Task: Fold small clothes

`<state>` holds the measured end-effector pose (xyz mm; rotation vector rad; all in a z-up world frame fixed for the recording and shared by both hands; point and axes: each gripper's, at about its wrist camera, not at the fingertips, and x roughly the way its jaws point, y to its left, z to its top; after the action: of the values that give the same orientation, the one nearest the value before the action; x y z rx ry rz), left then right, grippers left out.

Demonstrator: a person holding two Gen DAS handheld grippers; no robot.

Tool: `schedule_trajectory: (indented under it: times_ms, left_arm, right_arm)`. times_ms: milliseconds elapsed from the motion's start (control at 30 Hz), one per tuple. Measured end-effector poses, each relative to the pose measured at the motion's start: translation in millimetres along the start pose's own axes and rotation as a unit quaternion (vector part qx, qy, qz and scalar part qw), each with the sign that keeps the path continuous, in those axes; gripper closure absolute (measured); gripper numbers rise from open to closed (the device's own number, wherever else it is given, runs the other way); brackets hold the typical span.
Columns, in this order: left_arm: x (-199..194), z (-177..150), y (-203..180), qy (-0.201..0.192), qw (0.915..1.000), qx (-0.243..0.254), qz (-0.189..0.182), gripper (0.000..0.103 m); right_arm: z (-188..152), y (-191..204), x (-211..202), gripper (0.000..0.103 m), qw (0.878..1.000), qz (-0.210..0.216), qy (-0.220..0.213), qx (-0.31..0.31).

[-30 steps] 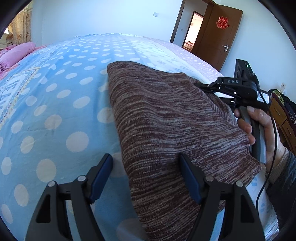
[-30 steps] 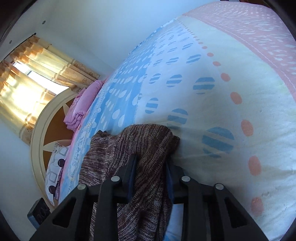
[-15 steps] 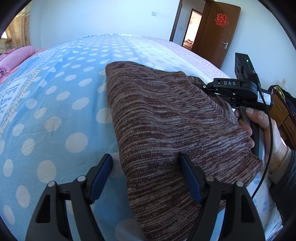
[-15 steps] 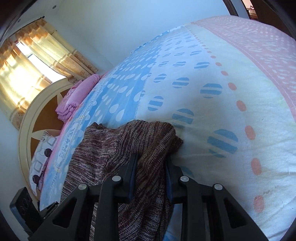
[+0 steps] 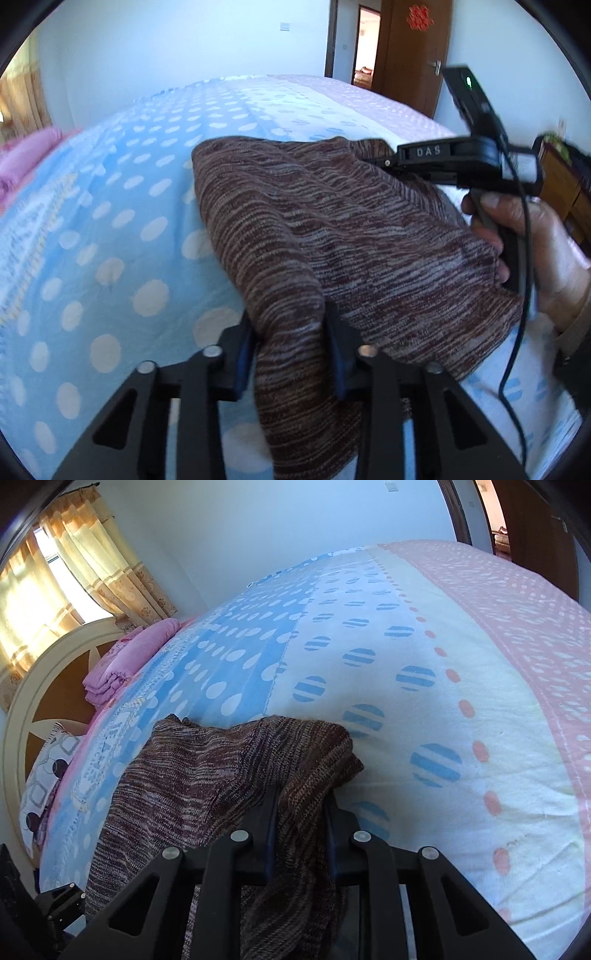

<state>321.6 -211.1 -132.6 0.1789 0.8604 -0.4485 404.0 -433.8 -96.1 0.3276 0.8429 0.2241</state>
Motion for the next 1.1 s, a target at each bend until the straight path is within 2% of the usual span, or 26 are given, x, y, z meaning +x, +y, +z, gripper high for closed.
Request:
schedule_trajectory:
  times_ms: [133,500,767,1100]
  left_arm:
    - [-12.2,1.4,-4.9,0.004,0.9998,0.005,0.016,0.076]
    - [-65.4,-13.0,-1.9,-0.017,0.9998,0.011,0.005,0.078]
    - [-100.3,-36.1,16.2,-0.032,0.9994,0.009,0.014,0.079]
    - [-136.2,-67.0,47.3,-0.046,0.9982,0.001,0.038,0.079]
  right_arm:
    - [-3.3,10.2,-19.3,0.087,1.0,0.0,-0.013,-0.009]
    - [-28.3,56.3,-67.0,0.089,0.998,0.034,-0.041,-0.019]
    - [-56.6,88.8,-73.6,0.09,0.997,0.058,-0.041,-0.017]
    - [-82.0,148.9,-69.5,0.09,0.994,0.098,-0.035,-0.03]
